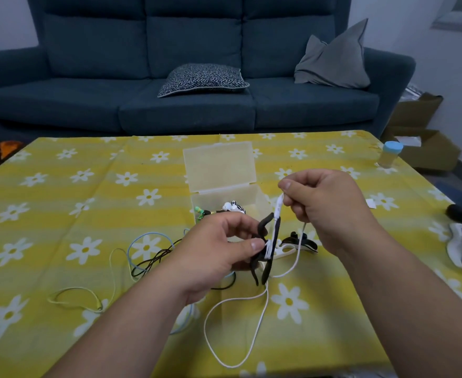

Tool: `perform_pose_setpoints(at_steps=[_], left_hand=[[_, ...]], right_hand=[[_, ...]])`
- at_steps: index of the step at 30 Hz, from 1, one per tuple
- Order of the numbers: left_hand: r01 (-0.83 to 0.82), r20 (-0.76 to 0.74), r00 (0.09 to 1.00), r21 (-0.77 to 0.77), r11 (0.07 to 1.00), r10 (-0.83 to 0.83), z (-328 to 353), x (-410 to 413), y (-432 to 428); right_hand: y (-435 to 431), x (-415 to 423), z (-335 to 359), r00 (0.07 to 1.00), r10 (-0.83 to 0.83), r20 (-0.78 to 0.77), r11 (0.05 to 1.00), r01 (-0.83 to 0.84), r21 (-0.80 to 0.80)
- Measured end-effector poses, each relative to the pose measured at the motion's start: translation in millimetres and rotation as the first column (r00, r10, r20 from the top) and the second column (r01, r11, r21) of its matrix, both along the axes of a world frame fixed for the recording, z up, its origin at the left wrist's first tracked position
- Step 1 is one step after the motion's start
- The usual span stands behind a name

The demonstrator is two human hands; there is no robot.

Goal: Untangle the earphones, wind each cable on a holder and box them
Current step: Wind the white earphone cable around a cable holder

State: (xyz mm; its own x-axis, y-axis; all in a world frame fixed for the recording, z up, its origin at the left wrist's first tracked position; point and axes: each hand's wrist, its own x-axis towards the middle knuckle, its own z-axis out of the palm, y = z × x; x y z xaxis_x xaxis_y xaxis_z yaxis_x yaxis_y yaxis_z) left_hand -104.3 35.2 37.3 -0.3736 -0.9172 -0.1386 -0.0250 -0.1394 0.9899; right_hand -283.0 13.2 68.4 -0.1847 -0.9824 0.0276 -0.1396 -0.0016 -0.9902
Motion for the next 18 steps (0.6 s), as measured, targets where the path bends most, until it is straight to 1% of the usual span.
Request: perform_pose_setpoints(at_steps=[3,7,9,11,12,13,15,18], left_hand=[[0.023,-0.017,1.000,-0.006,1.000,-0.023,1,-1,1],[0.043,-0.159,0.986,-0.022,0.999,-0.046,3,-3,3],[-0.030,-0.222,0.975,-0.077,0.997,0.012,5,-3,2],[-0.148,-0.238,0.965,-0.154,0.977,0.109,5,-1,-2],[-0.200,-0.253,0.955,-0.168,0.965,0.154,4,1,-5],[-0.243,-0.274,0.942,-0.157,0.957,0.194,4,3,-7],[-0.303,-0.324,0.909,-0.075,0.950,0.264,2,7,-11],[-0.342,-0.352,0.873,0.049,0.938,0.337,2,9,-14]], right_hand=[[-1,0,-1,0.999,-0.023,0.024,1.000,0.023,0.010],[-3,0,-9,1.000,-0.021,-0.005,0.997,0.021,0.080],[-3,3,-16,0.998,0.035,-0.049,0.990,-0.028,0.142],[-1,7,-21,0.985,0.134,-0.112,0.969,-0.107,0.224],[0,10,-24,0.973,0.192,-0.131,0.953,-0.152,0.262],[2,13,-25,0.961,0.246,-0.124,0.935,-0.202,0.291],[6,20,-28,0.941,0.334,-0.058,0.900,-0.300,0.318],[10,28,-29,0.911,0.411,-0.019,0.865,-0.384,0.322]])
